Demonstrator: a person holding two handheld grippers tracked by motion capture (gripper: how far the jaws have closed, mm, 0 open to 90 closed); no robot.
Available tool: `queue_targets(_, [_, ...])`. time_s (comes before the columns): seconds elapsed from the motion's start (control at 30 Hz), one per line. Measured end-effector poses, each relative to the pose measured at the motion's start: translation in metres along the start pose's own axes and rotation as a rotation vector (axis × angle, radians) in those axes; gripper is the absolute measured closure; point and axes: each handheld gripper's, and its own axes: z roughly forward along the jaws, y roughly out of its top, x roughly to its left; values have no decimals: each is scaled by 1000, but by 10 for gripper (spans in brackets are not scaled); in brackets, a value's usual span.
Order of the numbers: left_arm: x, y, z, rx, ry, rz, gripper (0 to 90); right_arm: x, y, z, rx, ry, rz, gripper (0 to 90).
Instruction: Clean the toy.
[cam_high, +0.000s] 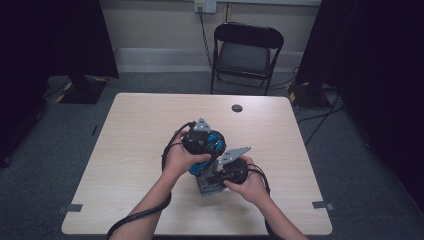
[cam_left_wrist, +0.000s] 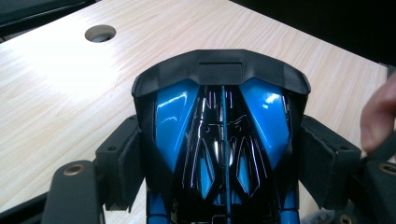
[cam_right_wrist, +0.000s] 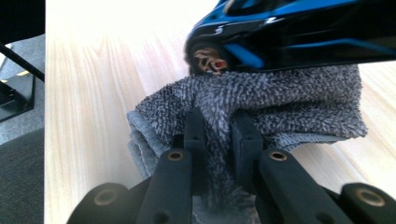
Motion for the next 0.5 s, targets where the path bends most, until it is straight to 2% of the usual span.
queue_targets(0.23, [2,7,-2,-10,7,1,255,6,3,7,4,25,-14,793])
queue_targets(0.5, [7,8,-5,-41,21,-30,255,8,2,8,15,49,-16,792])
